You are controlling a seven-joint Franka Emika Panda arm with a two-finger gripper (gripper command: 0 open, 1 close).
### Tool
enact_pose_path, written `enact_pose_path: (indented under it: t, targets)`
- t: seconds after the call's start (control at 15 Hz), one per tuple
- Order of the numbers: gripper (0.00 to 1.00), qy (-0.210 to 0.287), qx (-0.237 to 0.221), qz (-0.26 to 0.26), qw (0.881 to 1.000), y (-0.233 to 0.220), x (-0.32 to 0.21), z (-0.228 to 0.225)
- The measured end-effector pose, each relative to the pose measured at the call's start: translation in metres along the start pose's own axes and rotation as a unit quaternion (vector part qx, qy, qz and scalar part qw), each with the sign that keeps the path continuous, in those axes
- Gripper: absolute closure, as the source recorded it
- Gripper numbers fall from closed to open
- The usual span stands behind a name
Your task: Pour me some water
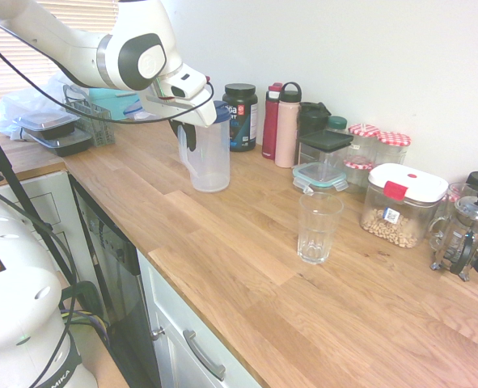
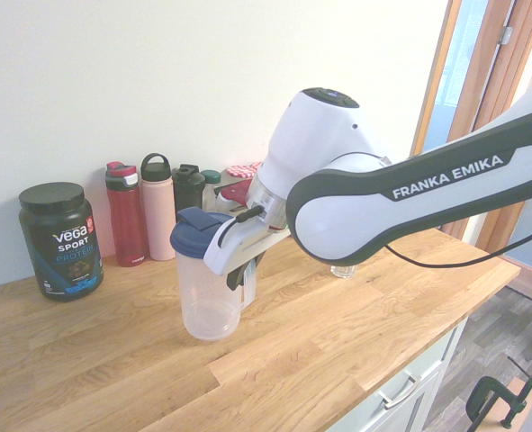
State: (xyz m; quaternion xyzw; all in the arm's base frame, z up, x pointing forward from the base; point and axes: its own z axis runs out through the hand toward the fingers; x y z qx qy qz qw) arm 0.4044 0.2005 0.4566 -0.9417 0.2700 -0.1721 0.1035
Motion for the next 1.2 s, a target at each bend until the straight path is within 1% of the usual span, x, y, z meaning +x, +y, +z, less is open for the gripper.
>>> enact_pose_path:
  t: [0.33,0.67,0.8,1.07,1.13,1.2]
  targets:
    - [0.00,-0.006,-0.008,-0.004,1.000,-0.005,0.002,0.011]
    - [0.00,-0.003,-0.006,-0.011,1.000,-0.006,-0.001,0.005]
    - [0.00,-0.005,-0.014,-0.017,1.000,0.000,-0.004,-0.005]
    - [0.00,-0.033,-0.066,-0.060,0.995,0.028,-0.035,-0.038]
    - [0.00,-0.043,-0.081,-0.063,0.994,0.038,-0.041,-0.050]
    - [0.00,-0.049,-0.095,-0.057,0.993,0.050,-0.042,-0.063]
